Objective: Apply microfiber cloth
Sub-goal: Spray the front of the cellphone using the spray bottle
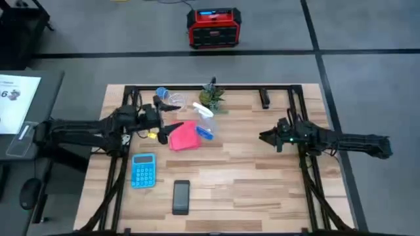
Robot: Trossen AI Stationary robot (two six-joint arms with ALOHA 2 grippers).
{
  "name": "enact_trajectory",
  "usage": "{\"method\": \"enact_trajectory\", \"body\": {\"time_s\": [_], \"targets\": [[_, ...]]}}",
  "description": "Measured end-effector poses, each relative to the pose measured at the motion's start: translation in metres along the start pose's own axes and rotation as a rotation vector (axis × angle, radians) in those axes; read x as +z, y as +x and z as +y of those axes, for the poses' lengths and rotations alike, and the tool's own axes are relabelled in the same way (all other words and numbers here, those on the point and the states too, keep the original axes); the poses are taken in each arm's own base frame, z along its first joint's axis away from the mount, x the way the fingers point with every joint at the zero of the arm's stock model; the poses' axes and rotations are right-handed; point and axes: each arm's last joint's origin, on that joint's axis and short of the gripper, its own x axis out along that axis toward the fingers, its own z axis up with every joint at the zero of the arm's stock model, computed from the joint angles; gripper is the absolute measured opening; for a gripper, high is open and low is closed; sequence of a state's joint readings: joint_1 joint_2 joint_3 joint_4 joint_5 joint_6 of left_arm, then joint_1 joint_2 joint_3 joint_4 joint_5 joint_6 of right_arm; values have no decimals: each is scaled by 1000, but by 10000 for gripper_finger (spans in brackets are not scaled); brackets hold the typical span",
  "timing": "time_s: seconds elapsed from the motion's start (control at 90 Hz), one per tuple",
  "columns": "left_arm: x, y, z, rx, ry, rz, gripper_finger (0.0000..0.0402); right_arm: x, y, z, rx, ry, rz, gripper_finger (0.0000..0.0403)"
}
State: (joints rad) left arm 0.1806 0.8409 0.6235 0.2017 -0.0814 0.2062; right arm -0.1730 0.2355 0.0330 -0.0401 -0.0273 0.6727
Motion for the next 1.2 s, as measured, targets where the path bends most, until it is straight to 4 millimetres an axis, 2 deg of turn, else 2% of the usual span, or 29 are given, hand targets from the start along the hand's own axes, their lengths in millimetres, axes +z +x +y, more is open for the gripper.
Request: {"method": "enact_trajectory", "body": {"time_s": [0.144, 0.333, 0.478, 0.633, 0.878, 0.944, 1.044, 1.2], "targets": [[21, 16, 17, -14, 107, 159, 279, 0, 0, 0, 1, 0, -1, 139], [26, 30, 52, -217, 96, 192, 279, 0, 0, 0, 1, 0, -1, 139], [12, 45, 69, -350, 25, 187, 279, 0, 0, 0, 1, 0, -1, 139], [-12, 76, 69, -404, -1, 221, 279, 0, 0, 0, 1, 0, -2, 139], [-26, 103, 70, -428, -25, 151, 274, 0, 0, 0, 0, 0, -2, 139], [-28, 107, 66, -449, -31, 146, 261, 0, 0, 0, 1, 0, -2, 139], [-33, 112, 59, -477, -36, 158, 220, 0, 0, 0, 1, 0, -2, 139], [-31, 116, 52, -480, -70, 148, 113, 0, 0, 0, 0, 0, -3, 139]]}}
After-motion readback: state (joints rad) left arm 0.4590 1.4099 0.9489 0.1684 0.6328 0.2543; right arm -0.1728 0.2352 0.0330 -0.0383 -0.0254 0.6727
